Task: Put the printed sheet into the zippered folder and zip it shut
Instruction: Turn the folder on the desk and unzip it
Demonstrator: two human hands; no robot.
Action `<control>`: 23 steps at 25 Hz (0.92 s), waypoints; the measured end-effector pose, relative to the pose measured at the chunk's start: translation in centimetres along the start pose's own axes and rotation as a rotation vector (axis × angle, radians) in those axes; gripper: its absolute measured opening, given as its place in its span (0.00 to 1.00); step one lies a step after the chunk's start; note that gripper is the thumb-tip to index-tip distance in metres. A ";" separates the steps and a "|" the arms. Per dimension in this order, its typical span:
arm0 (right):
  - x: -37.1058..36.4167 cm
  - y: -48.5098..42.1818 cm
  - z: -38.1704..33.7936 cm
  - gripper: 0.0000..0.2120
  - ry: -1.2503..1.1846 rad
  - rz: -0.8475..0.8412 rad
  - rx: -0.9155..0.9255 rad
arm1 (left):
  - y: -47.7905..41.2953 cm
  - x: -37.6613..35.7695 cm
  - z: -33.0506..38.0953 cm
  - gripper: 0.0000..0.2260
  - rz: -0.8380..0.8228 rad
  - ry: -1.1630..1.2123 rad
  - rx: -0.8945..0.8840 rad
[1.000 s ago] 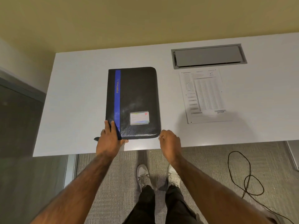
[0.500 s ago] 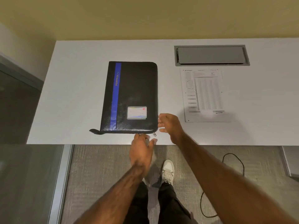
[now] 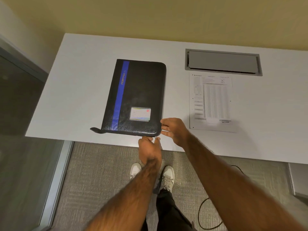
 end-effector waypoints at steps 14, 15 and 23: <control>-2.5 -1.2 -2.6 0.13 -0.315 0.362 -0.338 | -1.2 1.3 -0.3 0.09 0.034 -0.144 -0.073; -2.4 -1.2 -2.8 0.13 -0.321 0.347 -0.343 | -1.7 2.1 -0.8 0.08 0.051 -0.190 -0.099; -2.1 -0.7 -4.4 0.08 -0.243 0.223 -0.357 | -6.2 9.3 -3.3 0.07 0.179 -0.502 -0.360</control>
Point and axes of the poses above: each hand's wrist, its own y-axis away from the middle knuckle, its own x-axis out of the back of the hand, z = x × y, the point moved 2 cm from there along -y, towards the middle knuckle, and after that the axes turned 14 degrees about -x, right-handed, at the moved point
